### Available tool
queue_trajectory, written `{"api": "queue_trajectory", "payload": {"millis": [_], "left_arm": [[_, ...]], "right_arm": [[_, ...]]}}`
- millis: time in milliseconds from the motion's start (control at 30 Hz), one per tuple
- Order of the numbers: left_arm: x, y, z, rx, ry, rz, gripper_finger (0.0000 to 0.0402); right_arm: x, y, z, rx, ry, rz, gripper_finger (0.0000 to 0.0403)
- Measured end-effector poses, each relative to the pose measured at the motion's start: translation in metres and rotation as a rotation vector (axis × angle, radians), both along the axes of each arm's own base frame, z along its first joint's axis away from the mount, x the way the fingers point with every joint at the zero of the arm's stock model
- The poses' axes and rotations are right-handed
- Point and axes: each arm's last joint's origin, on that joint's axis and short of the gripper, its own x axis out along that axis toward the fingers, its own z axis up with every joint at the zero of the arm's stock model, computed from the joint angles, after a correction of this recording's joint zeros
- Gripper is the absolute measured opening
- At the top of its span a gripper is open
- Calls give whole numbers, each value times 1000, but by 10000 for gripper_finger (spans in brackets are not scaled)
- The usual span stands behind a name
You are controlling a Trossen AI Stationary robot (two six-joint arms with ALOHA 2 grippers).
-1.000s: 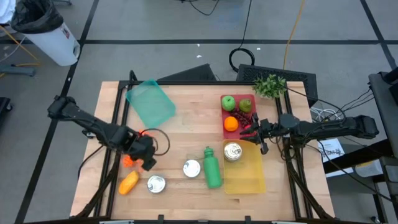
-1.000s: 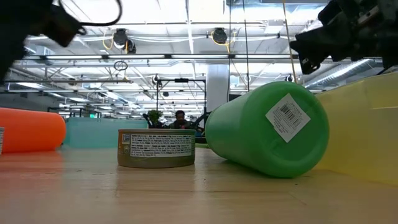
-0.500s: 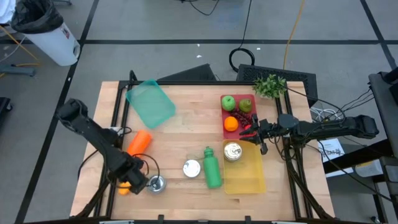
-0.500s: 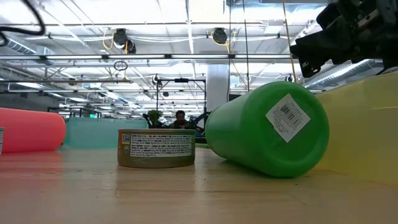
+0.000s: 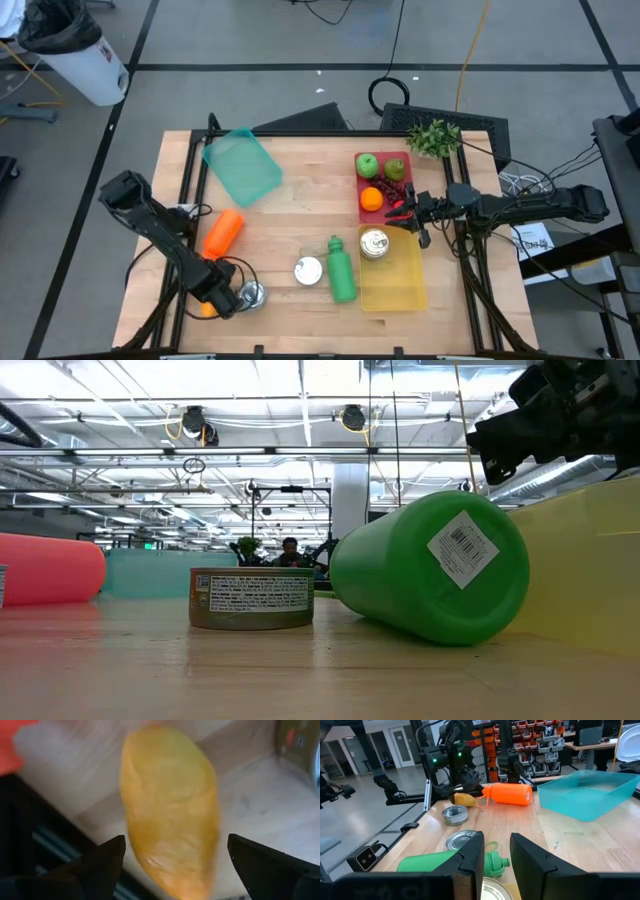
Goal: Pick & Place Food Item
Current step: Put the yellow mango into the pink bin
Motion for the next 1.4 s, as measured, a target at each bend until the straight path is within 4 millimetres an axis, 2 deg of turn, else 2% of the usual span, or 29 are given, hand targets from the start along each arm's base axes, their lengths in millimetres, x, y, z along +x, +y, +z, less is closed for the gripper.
{"api": "queue_trajectory", "payload": {"millis": [167, 300, 400, 567, 667, 900, 1000, 1133, 1233, 1400], "left_arm": [[9, -11, -12, -31, -66, -13, 358], [9, -15, -22, -90, 33, -34, 349], [8, -17, -25, -131, 84, -50, 314], [6, -18, -24, -171, 109, -78, 216], [5, -18, -15, -201, 85, -93, 180], [2, -8, 22, -222, -44, 28, 180], [2, -3, 39, -220, -167, 99, 180], [7, 3, 57, -164, -471, 149, 193], [20, 8, 66, -101, -704, 160, 191], [48, 23, 76, 61, -1018, 54, 178]], "right_arm": [[0, 0, 0, 0, 0, 0, 84], [0, 0, 0, 0, 0, 0, 84], [0, 0, 0, 0, -3, 0, 84], [0, 0, 2, -1, -15, 0, 84], [0, 0, 3, -2, -31, 0, 84], [0, 0, 5, -3, -50, 0, 84], [0, 0, 5, -9, -51, 0, 84], [0, 0, 5, -12, -52, 0, 84], [0, 0, 5, -26, -54, 0, 84], [0, 0, 5, -44, -58, -1, 84]]}}
